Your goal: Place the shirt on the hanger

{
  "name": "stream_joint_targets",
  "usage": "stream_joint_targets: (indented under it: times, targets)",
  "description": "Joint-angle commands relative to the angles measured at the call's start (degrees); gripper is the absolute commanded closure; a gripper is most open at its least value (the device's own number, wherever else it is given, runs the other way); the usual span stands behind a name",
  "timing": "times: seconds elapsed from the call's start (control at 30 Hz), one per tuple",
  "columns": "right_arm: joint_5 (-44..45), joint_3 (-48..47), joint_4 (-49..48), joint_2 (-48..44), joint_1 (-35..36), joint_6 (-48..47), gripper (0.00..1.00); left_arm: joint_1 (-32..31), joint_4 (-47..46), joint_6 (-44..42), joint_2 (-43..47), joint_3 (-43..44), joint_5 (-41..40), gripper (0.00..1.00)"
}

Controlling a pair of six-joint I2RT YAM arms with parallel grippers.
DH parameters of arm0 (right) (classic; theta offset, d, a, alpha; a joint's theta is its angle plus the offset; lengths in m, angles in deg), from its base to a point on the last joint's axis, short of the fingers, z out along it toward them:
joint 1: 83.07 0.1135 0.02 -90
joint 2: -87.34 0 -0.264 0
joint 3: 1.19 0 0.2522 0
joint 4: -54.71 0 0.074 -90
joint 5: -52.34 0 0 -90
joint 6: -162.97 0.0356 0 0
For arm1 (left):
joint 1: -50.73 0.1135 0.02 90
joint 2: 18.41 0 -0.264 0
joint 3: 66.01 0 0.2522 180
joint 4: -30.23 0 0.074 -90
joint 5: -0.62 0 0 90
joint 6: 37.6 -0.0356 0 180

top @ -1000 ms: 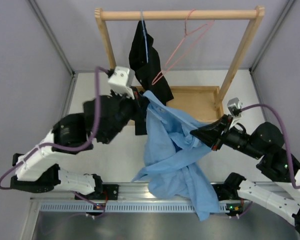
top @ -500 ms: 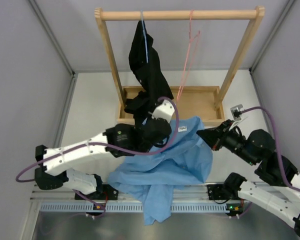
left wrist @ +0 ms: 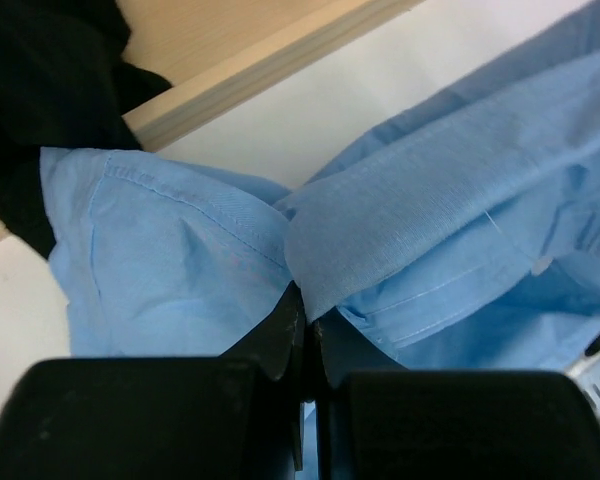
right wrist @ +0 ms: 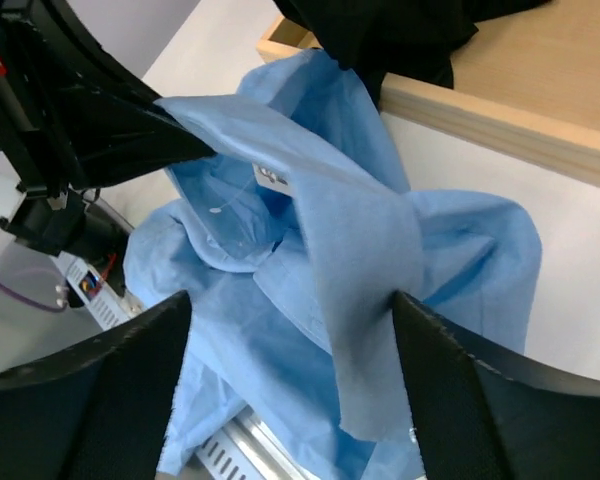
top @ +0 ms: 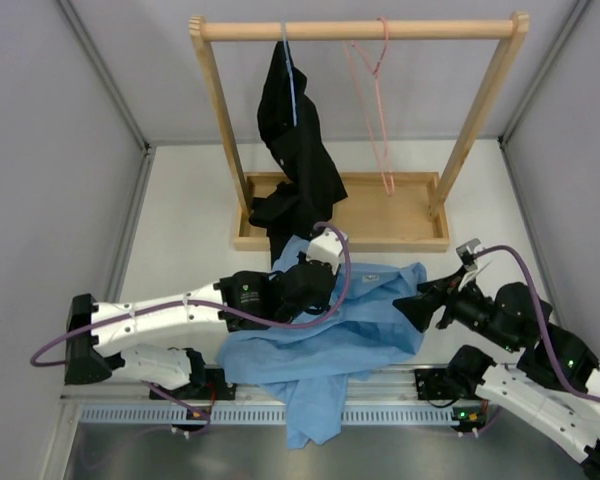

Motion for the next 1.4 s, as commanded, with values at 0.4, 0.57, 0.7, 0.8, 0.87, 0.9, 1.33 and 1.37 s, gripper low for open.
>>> stream_joint_targets:
  times: [0.4, 0.57, 0.7, 0.8, 0.87, 0.9, 1.33, 1.37]
  targets:
    - [-4.8, -13.1, -4.2, 19.1, 0.3, -16.7, 0.09, 0.0, -2.0, -3.2, 0.4, 3.3, 5.4, 1.00]
    - [-7.2, -18.5, -2.0, 21.3, 0.3, -22.4, 0.12, 0.1, 0.5, -2.8, 1.0, 2.7, 1.9, 1.00]
    - [-11.8, -21.4, -0.1, 24.4, 0.3, -28.1, 0.14, 0.1, 0.9, -3.2, 1.0, 3.0, 1.2, 1.00]
    - [-12.7, -21.9, -1.6, 26.1, 0.4, -31.2, 0.13, 0.1, 0.9, -3.5, 1.1, 3.3, 1.1, 1.00]
    - [-14.7, -21.4, -3.1, 26.7, 0.4, -34.0, 0.11, 0.1, 0.9, -3.7, 1.3, 3.3, 1.2, 1.00]
    - [-15.8, -21.1, -3.9, 26.7, 0.5, -34.7, 0.10, 0.1, 0.9, -3.6, 1.3, 3.4, 1.2, 1.00]
    - [-13.6, -13.0, -15.1, 34.4, 0.4, -34.1, 0.28, 0.1, 0.6, -4.5, 3.8, 3.1, 4.5, 1.00]
    - [-12.8, -12.3, -16.3, 34.4, 0.4, -33.5, 0.30, 0.1, 0.5, -4.5, 4.0, 3.1, 4.7, 1.00]
